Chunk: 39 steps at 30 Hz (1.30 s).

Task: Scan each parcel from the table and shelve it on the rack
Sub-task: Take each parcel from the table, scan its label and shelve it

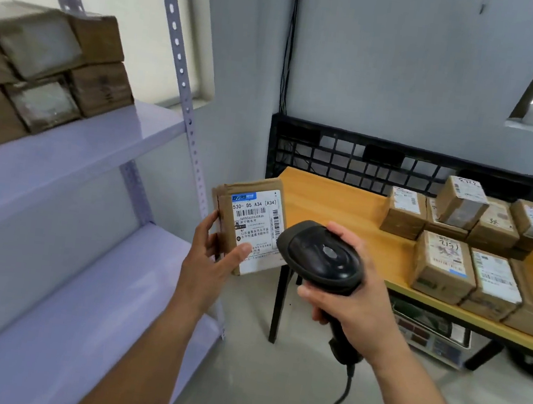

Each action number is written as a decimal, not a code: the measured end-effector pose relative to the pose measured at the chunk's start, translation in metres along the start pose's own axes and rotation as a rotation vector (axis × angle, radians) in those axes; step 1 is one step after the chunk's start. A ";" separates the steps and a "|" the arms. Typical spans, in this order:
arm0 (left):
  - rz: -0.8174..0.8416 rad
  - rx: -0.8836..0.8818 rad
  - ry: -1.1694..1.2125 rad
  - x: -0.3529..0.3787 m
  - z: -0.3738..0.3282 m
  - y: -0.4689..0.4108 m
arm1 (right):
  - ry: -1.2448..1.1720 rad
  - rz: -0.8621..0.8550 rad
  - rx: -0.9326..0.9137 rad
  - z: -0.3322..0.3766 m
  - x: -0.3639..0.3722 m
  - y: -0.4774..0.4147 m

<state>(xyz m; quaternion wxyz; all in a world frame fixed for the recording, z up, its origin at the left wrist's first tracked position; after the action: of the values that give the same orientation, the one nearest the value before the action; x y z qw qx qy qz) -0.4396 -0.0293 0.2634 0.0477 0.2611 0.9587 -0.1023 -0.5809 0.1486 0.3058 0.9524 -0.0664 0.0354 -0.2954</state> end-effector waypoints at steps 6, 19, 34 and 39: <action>-0.143 -0.016 -0.009 -0.047 -0.004 0.062 | -0.045 0.134 0.001 0.008 0.036 0.037; -0.387 -0.023 -0.209 -0.142 -0.045 0.221 | -0.149 0.393 0.002 0.019 0.107 0.126; -0.708 0.130 -0.287 -0.287 -0.110 0.302 | -0.145 0.595 -0.137 0.087 0.238 0.161; -0.848 0.129 -0.323 -0.372 -0.124 0.335 | -0.156 0.666 -0.156 0.105 0.316 0.174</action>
<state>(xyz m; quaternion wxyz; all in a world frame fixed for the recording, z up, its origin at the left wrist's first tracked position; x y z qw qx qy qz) 0.0460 0.0980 0.3805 0.1340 -0.1714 0.9528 -0.2118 -0.2127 0.1231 0.3750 0.9884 -0.1462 0.0046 0.0409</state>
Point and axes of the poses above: each hand's wrist, its own y-axis away from the middle knuckle, its own x-axis out of the palm, z = x × y, the point moved 7 cm from there along -y, towards the middle knuckle, and after that the axes turned 7 degrees about x, right-handed, at the moved point
